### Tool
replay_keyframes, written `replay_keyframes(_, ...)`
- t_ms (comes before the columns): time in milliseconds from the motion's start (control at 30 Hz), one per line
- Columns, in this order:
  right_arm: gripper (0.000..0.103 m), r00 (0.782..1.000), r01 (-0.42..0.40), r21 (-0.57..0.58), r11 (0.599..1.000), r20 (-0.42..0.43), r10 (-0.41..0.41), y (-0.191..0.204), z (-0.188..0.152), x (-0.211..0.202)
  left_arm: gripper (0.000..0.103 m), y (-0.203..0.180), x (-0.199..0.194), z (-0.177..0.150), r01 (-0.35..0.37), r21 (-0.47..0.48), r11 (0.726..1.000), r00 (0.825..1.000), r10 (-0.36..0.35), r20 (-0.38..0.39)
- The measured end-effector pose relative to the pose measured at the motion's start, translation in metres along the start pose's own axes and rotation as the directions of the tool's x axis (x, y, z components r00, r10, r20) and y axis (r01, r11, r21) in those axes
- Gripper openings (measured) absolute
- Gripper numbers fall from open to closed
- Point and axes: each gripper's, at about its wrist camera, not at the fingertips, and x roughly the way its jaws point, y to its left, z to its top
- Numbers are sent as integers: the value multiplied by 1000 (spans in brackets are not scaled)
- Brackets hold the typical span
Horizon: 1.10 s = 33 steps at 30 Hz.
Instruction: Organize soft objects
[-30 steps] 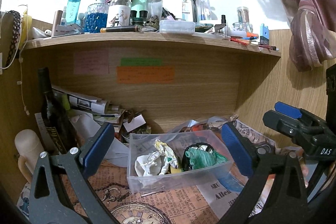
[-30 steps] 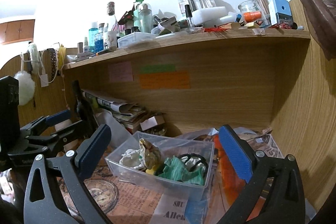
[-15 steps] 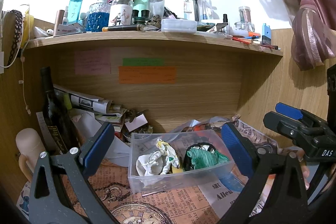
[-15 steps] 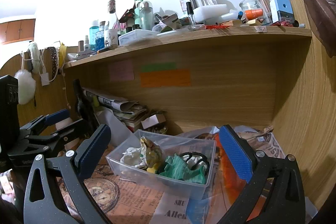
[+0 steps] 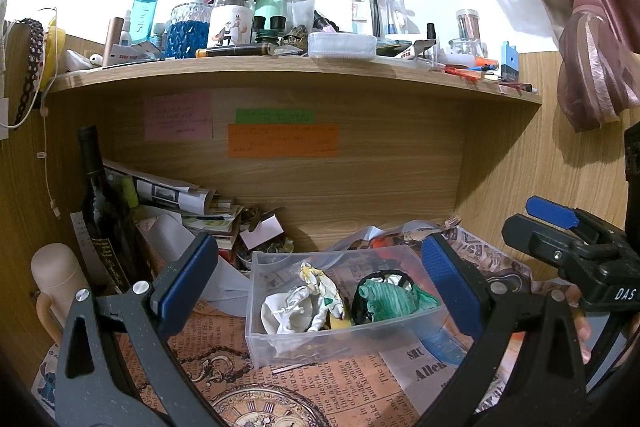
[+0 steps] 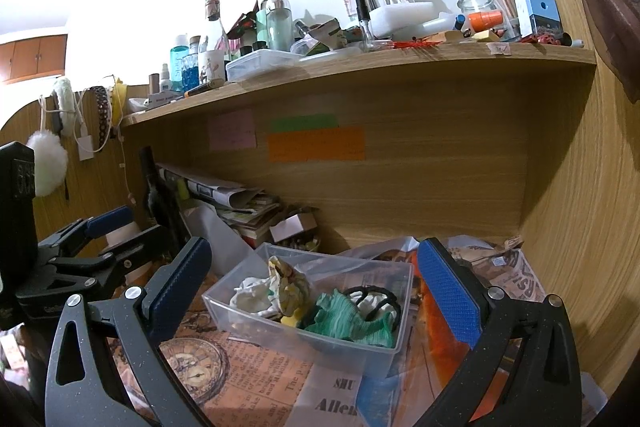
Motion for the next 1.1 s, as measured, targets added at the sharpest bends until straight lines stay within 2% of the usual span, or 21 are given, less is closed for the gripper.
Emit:
replay_keyframes(633,103,1000,-22,-9,1000,-5,22,4,-1,0,103,2,-1,-2,-8,14,1000,1000,8,8)
replay_keyframes(1100,103,1000,-25,-7,1000,-11,25,2,-1,2,103,7,3,-1,32,1,999,999,-32,-13)
